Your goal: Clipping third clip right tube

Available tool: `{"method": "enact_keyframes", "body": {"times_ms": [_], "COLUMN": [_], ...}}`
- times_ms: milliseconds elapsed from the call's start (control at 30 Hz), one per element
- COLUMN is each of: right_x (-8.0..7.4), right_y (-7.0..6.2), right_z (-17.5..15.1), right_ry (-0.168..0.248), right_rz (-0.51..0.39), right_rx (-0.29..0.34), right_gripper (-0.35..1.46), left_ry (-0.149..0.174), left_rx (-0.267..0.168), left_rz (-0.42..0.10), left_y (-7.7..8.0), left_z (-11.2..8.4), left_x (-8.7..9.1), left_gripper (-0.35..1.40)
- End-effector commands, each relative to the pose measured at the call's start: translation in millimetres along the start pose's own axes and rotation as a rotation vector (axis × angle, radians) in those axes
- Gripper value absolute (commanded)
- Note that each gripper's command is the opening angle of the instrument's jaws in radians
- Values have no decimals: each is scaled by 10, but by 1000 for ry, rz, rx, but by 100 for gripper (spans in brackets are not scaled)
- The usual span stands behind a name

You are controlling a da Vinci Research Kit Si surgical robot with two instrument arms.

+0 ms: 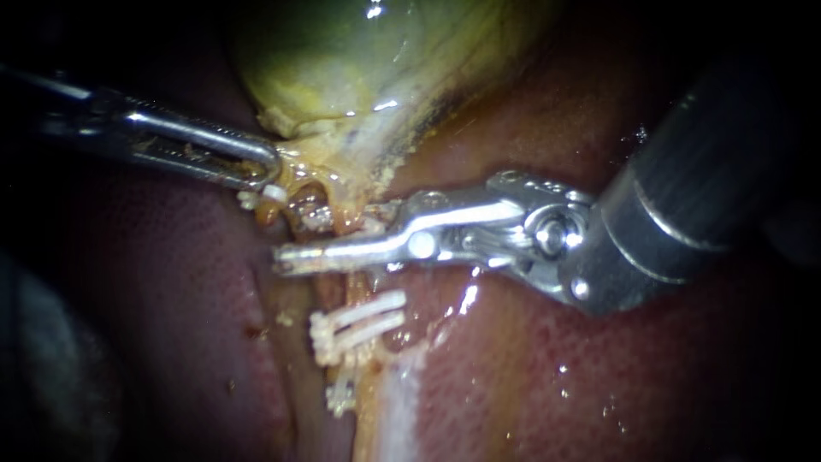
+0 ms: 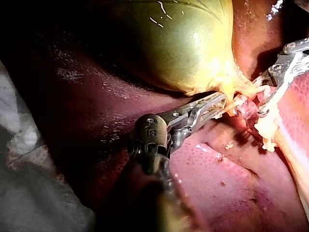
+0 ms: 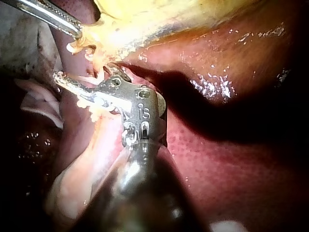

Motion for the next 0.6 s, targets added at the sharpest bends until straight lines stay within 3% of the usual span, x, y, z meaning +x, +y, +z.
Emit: {"method": "enact_keyframes", "body": {"times_ms": [33, 200, 367, 500, 600], "right_x": [5, 22, 24, 23, 23], "right_y": [-3, -14, -14, -13, -12], "right_z": [-1, -4, -5, -8, -13], "right_ry": [8, 32, 32, 30, 36], "right_rz": [3, 16, 17, 16, 34], "right_rx": [9, 32, 32, 35, 32], "right_gripper": [49, 44, 39, 26, 7], "left_ry": [0, 0, 0, 0, 0], "left_rx": [0, 0, 1, 1, 1], "left_rz": [0, 0, 1, 1, 1], "left_y": [0, 0, -1, -2, -2], "left_z": [0, 0, 0, 1, 1], "left_x": [0, 0, -1, -1, -1], "left_gripper": [-35, -35, -35, -35, -35]}}
